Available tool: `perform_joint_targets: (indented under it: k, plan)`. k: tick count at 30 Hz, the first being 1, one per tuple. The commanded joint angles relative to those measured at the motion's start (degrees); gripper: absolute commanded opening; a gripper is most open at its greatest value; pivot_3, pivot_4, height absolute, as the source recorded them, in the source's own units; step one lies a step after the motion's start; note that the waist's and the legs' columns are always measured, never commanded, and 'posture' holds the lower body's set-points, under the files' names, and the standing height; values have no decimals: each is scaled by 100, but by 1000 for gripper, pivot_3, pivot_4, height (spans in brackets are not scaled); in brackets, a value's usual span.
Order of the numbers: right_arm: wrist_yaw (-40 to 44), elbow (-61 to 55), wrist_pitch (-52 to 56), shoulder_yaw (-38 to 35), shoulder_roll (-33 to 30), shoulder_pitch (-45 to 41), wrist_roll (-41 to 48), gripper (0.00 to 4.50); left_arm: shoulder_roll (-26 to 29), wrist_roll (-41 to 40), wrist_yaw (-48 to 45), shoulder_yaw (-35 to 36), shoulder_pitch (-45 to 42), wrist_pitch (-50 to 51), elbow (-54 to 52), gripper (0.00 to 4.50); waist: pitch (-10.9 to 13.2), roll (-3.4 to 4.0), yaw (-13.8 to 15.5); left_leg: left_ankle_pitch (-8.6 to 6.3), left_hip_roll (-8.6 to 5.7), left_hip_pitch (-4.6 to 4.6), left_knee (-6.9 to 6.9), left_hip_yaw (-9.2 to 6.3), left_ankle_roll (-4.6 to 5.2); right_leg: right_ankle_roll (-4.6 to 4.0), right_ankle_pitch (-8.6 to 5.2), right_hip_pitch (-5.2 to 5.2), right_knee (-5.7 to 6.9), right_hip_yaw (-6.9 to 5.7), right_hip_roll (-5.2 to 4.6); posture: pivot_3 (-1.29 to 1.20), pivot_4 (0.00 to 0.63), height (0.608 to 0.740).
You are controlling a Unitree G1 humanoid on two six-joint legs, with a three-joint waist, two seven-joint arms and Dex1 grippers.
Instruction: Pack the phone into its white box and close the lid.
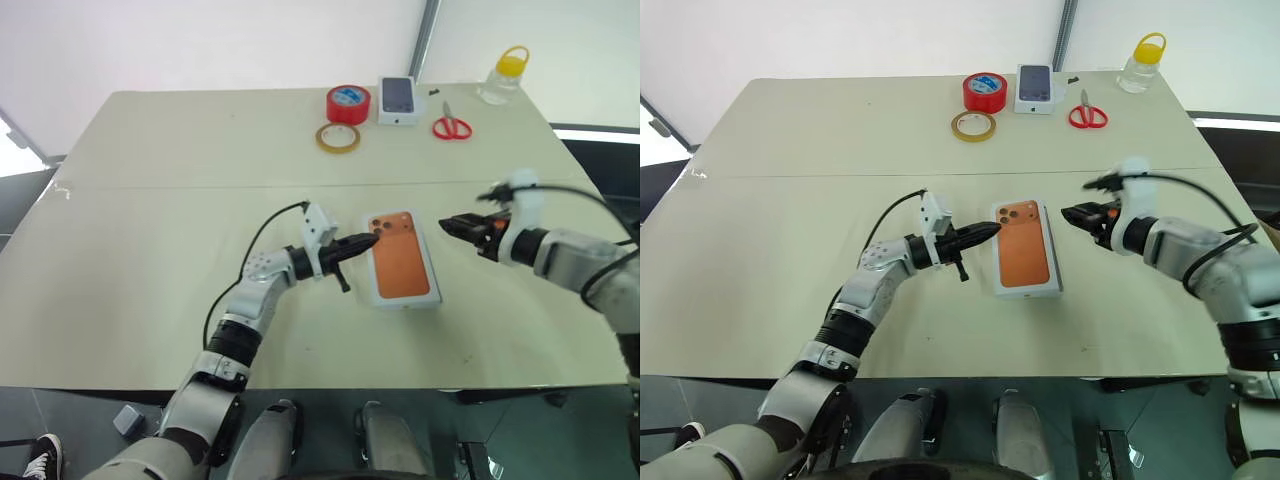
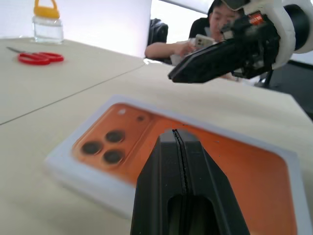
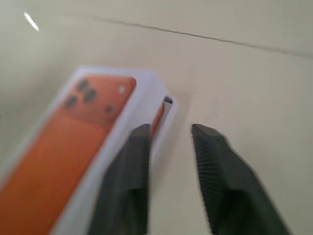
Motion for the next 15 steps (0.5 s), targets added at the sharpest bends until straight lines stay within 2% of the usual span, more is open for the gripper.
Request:
perform_joint_targets:
  k: [1,5,9,15]
  plan:
    - [330,-314,-1070,133,143,139,-1198,60,272,-105,37,222,114,213,-413,0,0,-1,3,1,0,0,0,0,-1,0,0,0,0,1,-1,0,150,740]
    - [480,-353,-1456,97,349,348,-1895,60,385,-31,233,242,195,524,-368,0,1,-3,46,1,-2,0,4,-5,-3,-1,0,5,-3,1,-4,0,150,740]
    - [661,-299,-1772,135,324,607,-2604,60,230,141,369,28,128,647,-177,0,4,-7,122,0,-7,0,4,-9,-4,0,0,9,-8,3,-10,0,150,740]
    - [617,-317,-1567,-310,589,770,-2765,60,-202,273,455,-118,-262,680,274,0,6,-10,169,0,-7,0,3,-8,-5,-1,0,7,-9,3,-10,0,150,740]
